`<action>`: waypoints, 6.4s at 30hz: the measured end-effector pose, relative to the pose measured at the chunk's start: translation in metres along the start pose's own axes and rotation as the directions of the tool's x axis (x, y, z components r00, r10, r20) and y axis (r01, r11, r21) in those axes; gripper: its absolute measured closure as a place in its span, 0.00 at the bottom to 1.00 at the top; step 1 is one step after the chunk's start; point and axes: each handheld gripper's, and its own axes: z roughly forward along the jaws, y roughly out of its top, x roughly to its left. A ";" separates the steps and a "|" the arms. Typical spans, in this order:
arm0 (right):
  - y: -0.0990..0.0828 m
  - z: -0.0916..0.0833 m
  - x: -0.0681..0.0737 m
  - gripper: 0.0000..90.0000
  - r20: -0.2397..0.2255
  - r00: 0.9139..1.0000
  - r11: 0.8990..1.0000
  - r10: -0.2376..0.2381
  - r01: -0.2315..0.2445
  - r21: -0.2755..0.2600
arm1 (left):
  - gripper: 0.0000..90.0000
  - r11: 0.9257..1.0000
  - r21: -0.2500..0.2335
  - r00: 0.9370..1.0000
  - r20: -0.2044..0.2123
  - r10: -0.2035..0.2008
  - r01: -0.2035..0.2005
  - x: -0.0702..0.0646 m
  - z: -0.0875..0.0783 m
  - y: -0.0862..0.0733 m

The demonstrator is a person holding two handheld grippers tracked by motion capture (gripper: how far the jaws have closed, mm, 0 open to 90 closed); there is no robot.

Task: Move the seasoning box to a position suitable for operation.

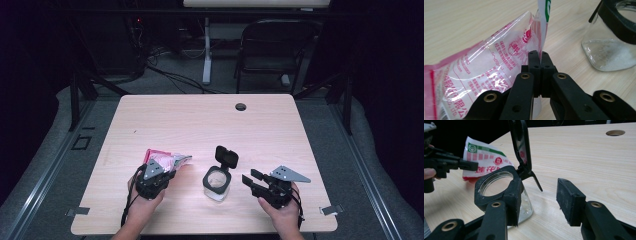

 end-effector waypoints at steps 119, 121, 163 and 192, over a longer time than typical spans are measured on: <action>0.059 0.049 0.096 0.60 -0.301 0.925 0.967 -0.231 0.253 0.037 | 1.00 0.973 -0.199 0.974 0.215 -0.070 0.114 0.003 -0.060 -0.011; 0.058 0.051 0.097 0.59 -0.305 0.924 0.967 -0.230 0.254 0.039 | 1.00 0.973 -0.198 0.973 0.221 -0.071 0.116 0.003 -0.059 -0.011; 0.037 0.091 0.112 0.97 -0.347 0.903 0.926 -0.254 0.331 0.183 | 1.00 0.978 -0.182 0.964 0.261 -0.053 0.103 -0.011 -0.048 -0.008; 0.040 0.095 0.104 1.00 -0.371 0.907 0.946 -0.202 0.278 0.165 | 0.55 0.996 -0.082 0.982 0.188 -0.005 0.021 -0.005 -0.036 -0.032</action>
